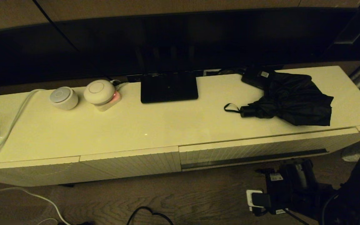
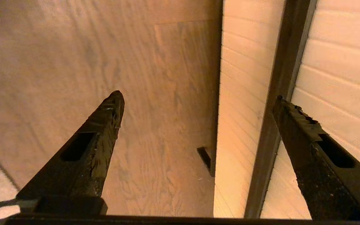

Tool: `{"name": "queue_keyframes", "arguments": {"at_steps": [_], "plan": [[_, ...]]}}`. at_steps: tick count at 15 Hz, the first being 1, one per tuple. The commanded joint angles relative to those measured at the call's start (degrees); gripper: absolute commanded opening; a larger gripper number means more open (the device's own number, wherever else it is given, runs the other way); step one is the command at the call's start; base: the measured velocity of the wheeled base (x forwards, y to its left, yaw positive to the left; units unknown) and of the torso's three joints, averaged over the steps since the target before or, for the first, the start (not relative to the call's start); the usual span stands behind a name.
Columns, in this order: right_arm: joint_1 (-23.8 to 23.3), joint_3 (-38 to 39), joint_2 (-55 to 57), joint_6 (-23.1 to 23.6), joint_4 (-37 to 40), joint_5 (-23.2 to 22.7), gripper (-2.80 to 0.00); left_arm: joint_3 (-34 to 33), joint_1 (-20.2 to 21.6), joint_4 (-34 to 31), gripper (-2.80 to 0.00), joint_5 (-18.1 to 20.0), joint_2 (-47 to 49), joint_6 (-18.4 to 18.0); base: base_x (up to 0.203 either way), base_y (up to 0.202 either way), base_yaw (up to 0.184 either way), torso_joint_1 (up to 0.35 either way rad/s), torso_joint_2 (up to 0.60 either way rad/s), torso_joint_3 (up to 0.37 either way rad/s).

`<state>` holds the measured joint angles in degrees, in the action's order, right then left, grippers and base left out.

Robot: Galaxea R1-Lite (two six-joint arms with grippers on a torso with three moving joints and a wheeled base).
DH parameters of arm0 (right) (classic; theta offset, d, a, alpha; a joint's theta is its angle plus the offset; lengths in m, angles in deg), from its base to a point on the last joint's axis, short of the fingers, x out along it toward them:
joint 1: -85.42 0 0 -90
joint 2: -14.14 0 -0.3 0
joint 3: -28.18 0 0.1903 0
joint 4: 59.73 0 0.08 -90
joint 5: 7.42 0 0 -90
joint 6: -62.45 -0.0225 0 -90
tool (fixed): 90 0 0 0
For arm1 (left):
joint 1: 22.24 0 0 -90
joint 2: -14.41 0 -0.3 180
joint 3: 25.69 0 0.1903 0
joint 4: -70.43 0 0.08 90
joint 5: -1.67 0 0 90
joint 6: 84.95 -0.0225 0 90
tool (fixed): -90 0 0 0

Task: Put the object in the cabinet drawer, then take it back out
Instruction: Open the drawer

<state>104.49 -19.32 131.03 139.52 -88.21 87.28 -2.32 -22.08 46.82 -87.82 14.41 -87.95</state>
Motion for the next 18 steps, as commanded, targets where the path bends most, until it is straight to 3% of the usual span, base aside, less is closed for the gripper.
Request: {"name": "queue_keyframes", "arguments": {"at_steps": [1, 8, 18], "plan": [[-0.5, -1.4, 1.4, 0.5, -0.3, 0.0, 0.0, -0.2, 0.0, 0.0, -2.8, 0.0, 0.0, 0.0, 0.0, 0.0, 0.0, 0.0, 0.0, 0.0], [-1.2, -5.2, 4.8, 0.5, -1.9, -0.1, 0.0, -0.2, 0.0, 0.0, -2.8, 0.0, 0.0, -0.1, 0.0, 0.0, 0.0, 0.0, 0.0, 0.0], [-1.1, -4.2, 7.0, 0.4, -2.3, -0.2, 0.0, -0.2, 0.0, 0.0, -2.8, 0.0, 0.0, 0.0, 0.0, 0.0, 0.0, 0.0, 0.0, 0.0]]}}
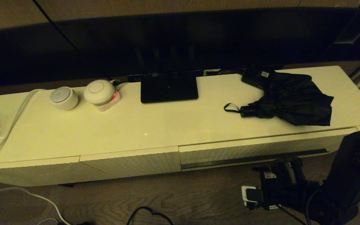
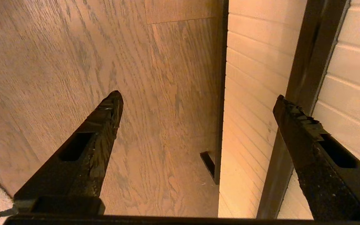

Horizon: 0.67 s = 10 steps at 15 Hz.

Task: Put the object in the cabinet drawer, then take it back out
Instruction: Open the drawer

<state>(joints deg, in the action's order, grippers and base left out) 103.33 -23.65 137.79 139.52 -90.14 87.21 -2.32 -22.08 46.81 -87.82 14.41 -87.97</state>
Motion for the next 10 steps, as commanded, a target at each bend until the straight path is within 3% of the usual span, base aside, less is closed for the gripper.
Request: {"name": "queue_keyframes", "arguments": {"at_steps": [1, 5, 10], "plan": [[0.0, 0.2, 0.0, 0.4, -0.5, -0.3, 0.0, -0.2, 0.0, 0.0, -2.8, 0.0, 0.0, 0.0, 0.0, 0.0, 0.0, 0.0, 0.0, 0.0], [0.0, -0.2, -3.4, 0.4, -0.6, -3.1, 0.0, -0.2, 0.0, 0.0, -2.8, 0.0, 0.0, 0.0, 0.0, 0.0, 0.0, 0.0, 0.0, 0.0], [-0.1, -2.5, -2.2, 0.4, -1.2, -3.4, 0.0, -0.2, 0.0, 0.0, -2.8, 0.0, 0.0, -0.1, 0.0, 0.0, 0.0, 0.0, 0.0, 0.0]]}}
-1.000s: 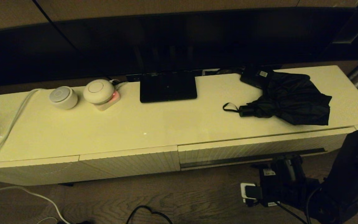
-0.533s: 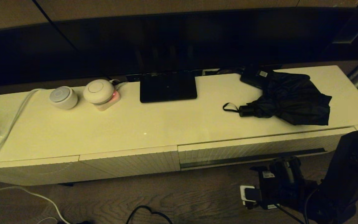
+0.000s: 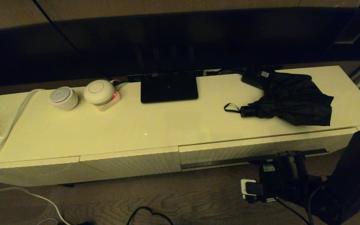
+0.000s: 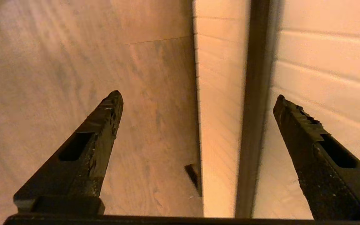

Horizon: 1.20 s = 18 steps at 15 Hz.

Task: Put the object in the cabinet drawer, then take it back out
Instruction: Open the drawer

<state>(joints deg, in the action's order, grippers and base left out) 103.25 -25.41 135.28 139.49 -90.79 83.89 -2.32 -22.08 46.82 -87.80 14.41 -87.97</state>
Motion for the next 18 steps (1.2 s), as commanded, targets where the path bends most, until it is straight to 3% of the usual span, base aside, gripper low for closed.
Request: {"name": "queue_keyframes", "arguments": {"at_steps": [1, 7, 18], "plan": [[0.0, -1.3, 1.0, 0.4, -0.9, 0.0, 0.0, -0.2, 0.0, 0.0, -2.8, 0.0, 0.0, 0.0, 0.0, 0.0, 0.0, 0.0, 0.0, 0.0], [-0.7, -5.5, 4.4, 0.5, -1.3, 0.1, 0.0, -0.2, 0.0, 0.0, -2.8, 0.0, 0.0, 0.0, 0.0, 0.0, 0.0, 0.0, 0.0, 0.0], [-2.4, -6.2, 7.7, 0.5, -1.3, 0.2, 0.0, -0.2, 0.0, 0.0, -2.8, 0.0, 0.0, -0.1, 0.0, 0.0, 0.0, 0.0, 0.0, 0.0]]}}
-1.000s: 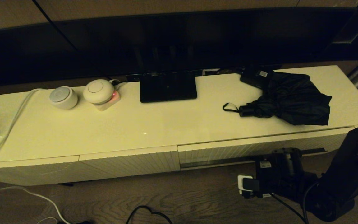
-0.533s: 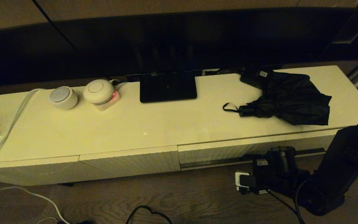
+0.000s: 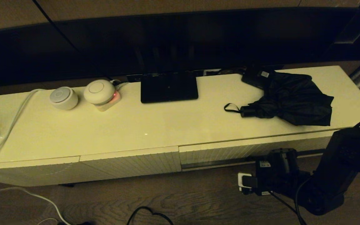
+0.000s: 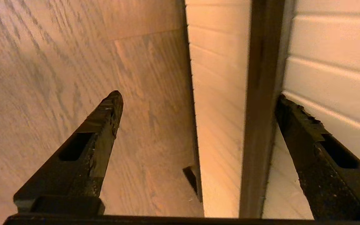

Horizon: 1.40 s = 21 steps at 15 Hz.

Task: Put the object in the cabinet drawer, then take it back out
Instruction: Open the drawer

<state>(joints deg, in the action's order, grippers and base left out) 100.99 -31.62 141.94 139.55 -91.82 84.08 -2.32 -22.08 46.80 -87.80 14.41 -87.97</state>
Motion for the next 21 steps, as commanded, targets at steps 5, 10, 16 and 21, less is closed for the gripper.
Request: {"name": "queue_keyframes", "arguments": {"at_steps": [5, 10, 16, 21], "plan": [[-0.1, 0.8, 2.2, 0.4, -0.4, 0.1, 0.0, -0.2, 0.0, 0.0, -2.8, 0.0, 0.0, 0.0, 0.0, 0.0, 0.0, 0.0, 0.0, 0.0], [0.1, 4.2, -2.4, 0.4, -1.9, -1.2, 0.0, -0.2, 0.0, 0.0, -2.8, 0.0, 0.0, 0.0, 0.0, 0.0, 0.0, 0.0, 0.0, 0.0], [0.0, 6.5, -4.2, 0.3, -1.4, -2.5, 0.0, -0.2, 0.0, 0.0, -2.8, 0.0, 0.0, 0.0, 0.0, 0.0, 0.0, 0.0, 0.0, 0.0], [0.0, 3.9, -3.5, 0.2, -1.6, -3.4, 0.0, -0.2, 0.0, 0.0, -2.8, 0.0, 0.0, -0.1, 0.0, 0.0, 0.0, 0.0, 0.0, 0.0]]}}
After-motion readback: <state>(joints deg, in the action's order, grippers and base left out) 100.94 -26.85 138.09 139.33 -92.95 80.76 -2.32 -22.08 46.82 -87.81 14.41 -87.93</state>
